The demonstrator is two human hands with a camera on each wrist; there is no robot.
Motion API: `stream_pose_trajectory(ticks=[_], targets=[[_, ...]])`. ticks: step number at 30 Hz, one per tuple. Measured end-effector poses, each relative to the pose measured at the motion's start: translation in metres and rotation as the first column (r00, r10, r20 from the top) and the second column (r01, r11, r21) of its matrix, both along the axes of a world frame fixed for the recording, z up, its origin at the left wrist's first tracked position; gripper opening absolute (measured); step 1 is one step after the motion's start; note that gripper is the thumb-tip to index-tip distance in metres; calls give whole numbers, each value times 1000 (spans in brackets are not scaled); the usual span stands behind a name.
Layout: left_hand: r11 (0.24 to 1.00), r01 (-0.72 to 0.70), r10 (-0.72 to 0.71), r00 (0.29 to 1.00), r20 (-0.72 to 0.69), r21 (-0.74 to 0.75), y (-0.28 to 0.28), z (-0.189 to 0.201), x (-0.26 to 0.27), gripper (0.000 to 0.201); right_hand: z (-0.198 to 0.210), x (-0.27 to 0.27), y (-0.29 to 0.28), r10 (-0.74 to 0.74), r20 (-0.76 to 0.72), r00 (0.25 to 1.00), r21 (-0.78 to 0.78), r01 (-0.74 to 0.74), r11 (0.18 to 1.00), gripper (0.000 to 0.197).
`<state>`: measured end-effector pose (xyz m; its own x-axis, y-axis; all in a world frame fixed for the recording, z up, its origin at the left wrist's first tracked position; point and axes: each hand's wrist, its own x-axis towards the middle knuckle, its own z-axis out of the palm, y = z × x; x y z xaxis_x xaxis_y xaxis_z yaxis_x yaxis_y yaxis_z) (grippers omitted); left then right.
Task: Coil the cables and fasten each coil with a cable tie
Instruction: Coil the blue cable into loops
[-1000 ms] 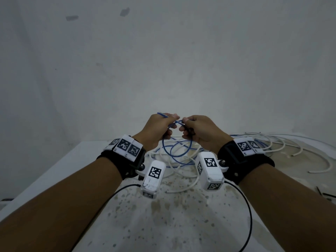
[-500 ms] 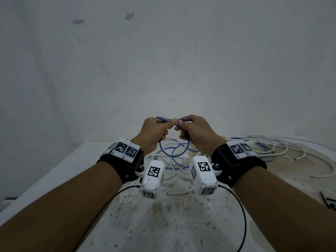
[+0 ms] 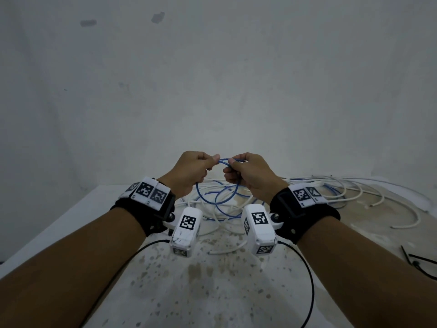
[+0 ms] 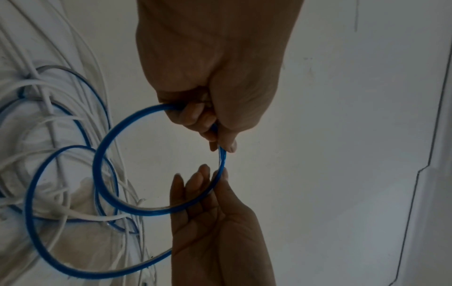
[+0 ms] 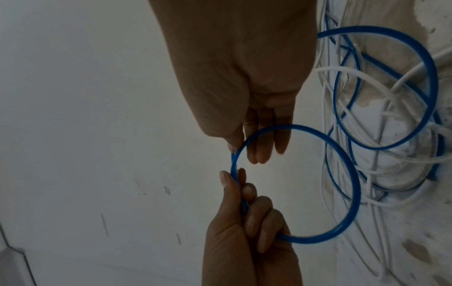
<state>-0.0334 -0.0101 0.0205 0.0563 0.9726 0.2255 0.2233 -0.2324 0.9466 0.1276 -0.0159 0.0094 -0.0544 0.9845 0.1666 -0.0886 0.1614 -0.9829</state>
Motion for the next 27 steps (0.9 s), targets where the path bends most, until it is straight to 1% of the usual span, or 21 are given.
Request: stream_pose_trajectory(ticks=[2, 3, 4, 5, 6, 7, 8, 9, 10, 11, 12, 13, 14, 15, 17, 19, 21, 22, 25, 27], targets=[[1000, -12, 12, 1000, -6, -3, 1, 2, -3, 24, 2, 2, -3, 23, 52, 998, -59, -20, 998, 17], [1000, -17, 17, 1000, -8, -9, 2, 3, -5, 24, 2, 4, -3, 4, 117, 993, -87, 6, 996, 22], [1000, -16, 15, 1000, -4, -17, 3, 4, -7, 23, 1, 7, -3, -63, 239, 969, -75, 84, 994, 27], [1000, -7, 7, 1000, 0, -23, 3, 5, -9, 22, 1, 9, -2, -182, 405, 896, 0, 199, 980, 33], [1000, 6, -6, 1000, 1, -26, 3, 6, -11, 21, 2, 12, 1, -329, 554, 765, 135, 308, 942, 36], [999, 19, -19, 1000, -4, -26, 3, 7, -12, 20, 2, 14, 5, -465, 631, 621, 284, 373, 883, 38], [999, 34, -34, 999, -12, -22, 2, 8, -13, 20, 4, 14, 7, -546, 647, 533, 385, 390, 837, 37], [998, 53, -53, 998, -22, -16, 2, 8, -12, 20, 7, 13, 9, -566, 643, 516, 429, 370, 824, 36], [997, 72, -72, 997, -32, -9, 1, 9, -11, 20, 10, 11, 12, -529, 653, 543, 420, 321, 849, 36], [996, 85, -85, 995, -42, 1, 0, 10, -10, 20, 13, 9, 15, -441, 663, 605, 375, 242, 895, 38], [996, 91, -90, 995, -50, 16, -1, 11, -9, 21, 15, 7, 15, -336, 650, 682, 323, 153, 934, 41], [995, 89, -86, 994, -61, 37, -1, 11, -9, 21, 17, 5, 14, -238, 611, 755, 281, 74, 957, 42], [994, 85, -81, 994, -76, 63, -1, 12, -9, 21, 18, 4, 11, -166, 559, 813, 255, 23, 967, 41], [992, 87, -78, 992, -94, 93, -1, 12, -10, 20, 20, 5, 7, -123, 514, 849, 241, -5, 970, 40], [983, 98, -75, 986, -147, 157, -1, 13, -14, 19, 22, 6, 3, -67, 478, 876, 213, -41, 976, 36], [969, 117, -66, 971, -229, 218, -3, 14, -15, 20, 21, 7, 0, -9, 494, 869, 185, -95, 978, 36], [958, 146, -72, 955, -287, 246, -5, 15, -14, 19, 21, 7, -2, 35, 518, 854, 184, -152, 971, 37], [959, 147, -75, 957, -282, 242, -5, 15, -13, 19, 22, 8, -2, 51, 508, 860, 187, -168, 968, 37], [973, 111, -70, 978, -198, 202, -5, 17, -11, 21, 24, 10, 1, 108, 402, 909, 159, -185, 970, 36], [975, 91, -48, 977, -208, 201, -5, 19, -11, 23, 26, 11, 3, 119, 365, 923, 146, -183, 972, 34]])
